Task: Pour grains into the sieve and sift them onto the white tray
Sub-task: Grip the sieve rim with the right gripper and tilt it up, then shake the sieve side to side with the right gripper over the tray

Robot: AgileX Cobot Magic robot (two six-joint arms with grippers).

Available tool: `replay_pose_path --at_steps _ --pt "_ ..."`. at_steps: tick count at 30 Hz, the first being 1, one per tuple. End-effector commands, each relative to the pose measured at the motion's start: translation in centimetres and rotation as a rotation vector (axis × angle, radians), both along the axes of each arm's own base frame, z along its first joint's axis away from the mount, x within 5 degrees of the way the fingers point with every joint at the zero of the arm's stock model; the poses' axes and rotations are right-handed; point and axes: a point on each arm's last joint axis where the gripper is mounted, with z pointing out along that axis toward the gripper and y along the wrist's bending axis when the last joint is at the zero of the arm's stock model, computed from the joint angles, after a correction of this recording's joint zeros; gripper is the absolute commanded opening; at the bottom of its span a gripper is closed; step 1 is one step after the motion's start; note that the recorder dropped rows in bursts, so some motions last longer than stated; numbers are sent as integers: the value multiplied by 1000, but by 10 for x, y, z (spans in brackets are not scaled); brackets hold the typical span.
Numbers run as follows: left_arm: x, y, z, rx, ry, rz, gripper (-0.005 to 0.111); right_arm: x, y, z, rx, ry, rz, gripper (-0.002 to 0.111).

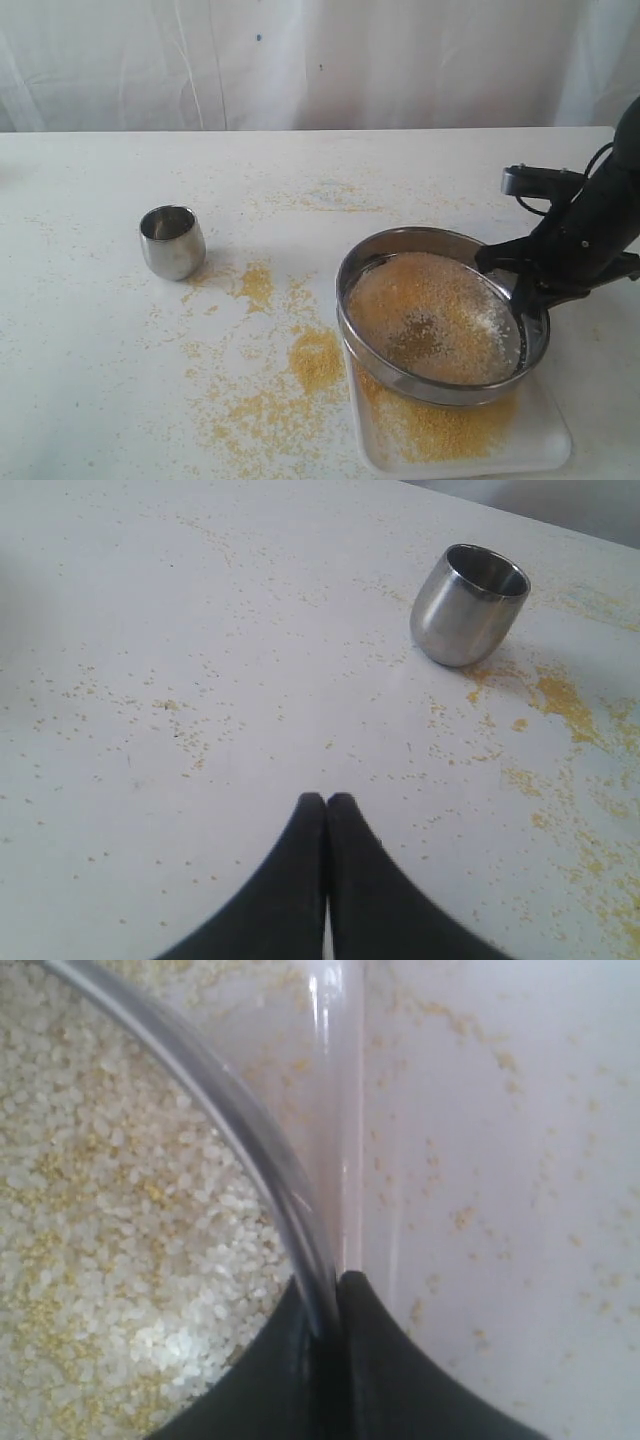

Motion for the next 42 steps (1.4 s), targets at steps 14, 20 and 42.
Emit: replay_pose_path --at_steps 14,20,42 --pt "0 0 -1 -8 3 2 0 -8 3 13 40 38 -12 0" --pt "0 0 -1 -8 3 2 0 -15 1 13 15 92 56 0" --pt "0 0 -1 -8 3 2 0 -4 -2 7 -6 -89 13 0"
